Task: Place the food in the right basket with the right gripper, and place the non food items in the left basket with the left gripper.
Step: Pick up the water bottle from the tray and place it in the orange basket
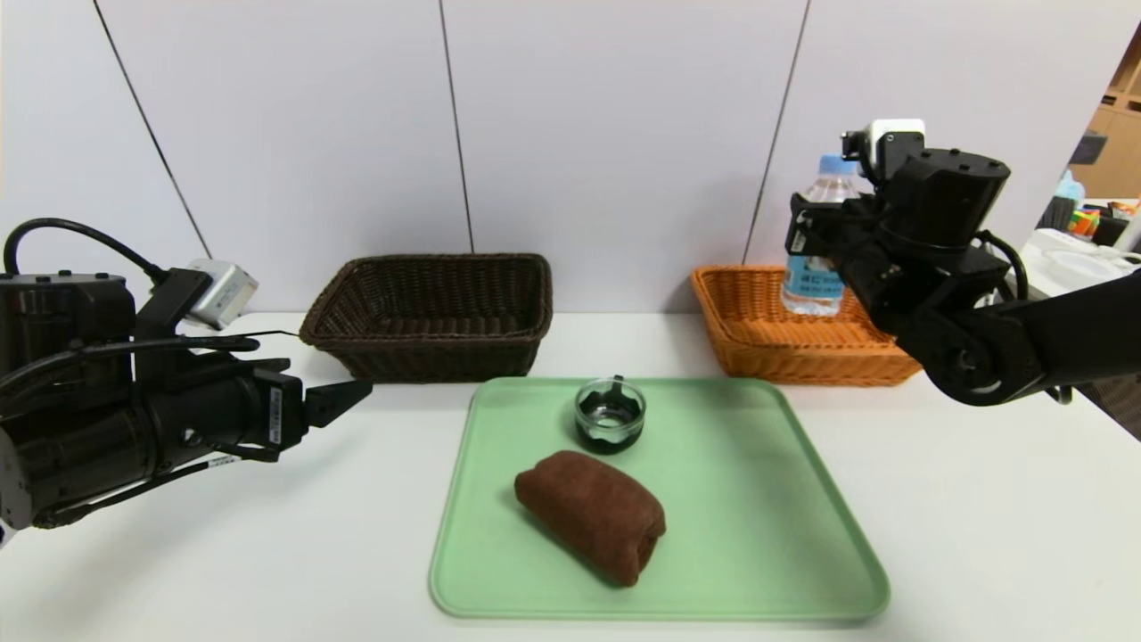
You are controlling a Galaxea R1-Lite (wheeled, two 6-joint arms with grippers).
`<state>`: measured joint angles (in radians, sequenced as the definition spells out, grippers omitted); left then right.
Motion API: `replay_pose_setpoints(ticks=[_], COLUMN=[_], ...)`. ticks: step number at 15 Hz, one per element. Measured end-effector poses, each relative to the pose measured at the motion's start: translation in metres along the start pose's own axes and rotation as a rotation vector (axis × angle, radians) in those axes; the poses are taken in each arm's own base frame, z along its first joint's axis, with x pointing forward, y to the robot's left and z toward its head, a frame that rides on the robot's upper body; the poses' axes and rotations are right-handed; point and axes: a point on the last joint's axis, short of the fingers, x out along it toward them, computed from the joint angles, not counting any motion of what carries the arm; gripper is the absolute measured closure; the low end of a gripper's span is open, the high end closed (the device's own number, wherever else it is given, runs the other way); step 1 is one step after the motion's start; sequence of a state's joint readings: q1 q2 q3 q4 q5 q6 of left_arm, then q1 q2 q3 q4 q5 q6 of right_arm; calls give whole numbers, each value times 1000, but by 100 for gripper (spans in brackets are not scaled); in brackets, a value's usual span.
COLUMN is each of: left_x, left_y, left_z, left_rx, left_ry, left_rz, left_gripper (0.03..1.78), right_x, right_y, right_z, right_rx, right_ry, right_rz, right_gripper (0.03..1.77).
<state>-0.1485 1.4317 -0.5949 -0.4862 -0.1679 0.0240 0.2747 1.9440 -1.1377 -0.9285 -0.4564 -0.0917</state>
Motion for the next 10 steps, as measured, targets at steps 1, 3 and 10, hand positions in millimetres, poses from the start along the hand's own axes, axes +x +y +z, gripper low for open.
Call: replay_pose_setpoints(ticks=[1,3,10], left_x=[1,4,8], left_y=[0,1,1], left_z=[0,-2,-5], left_rx=[0,-2,-5], left_ry=[-4,3,19], left_rz=[0,0,-1], left_gripper=[12,12,12], right_x=[6,18,49], right_y=[1,0,-7], right_z=[-4,-12,-33], right_rx=[-6,-15,-53], right_ry=[4,10,27], right_rz=[-5,-22,-39], right_gripper=[85,85,85])
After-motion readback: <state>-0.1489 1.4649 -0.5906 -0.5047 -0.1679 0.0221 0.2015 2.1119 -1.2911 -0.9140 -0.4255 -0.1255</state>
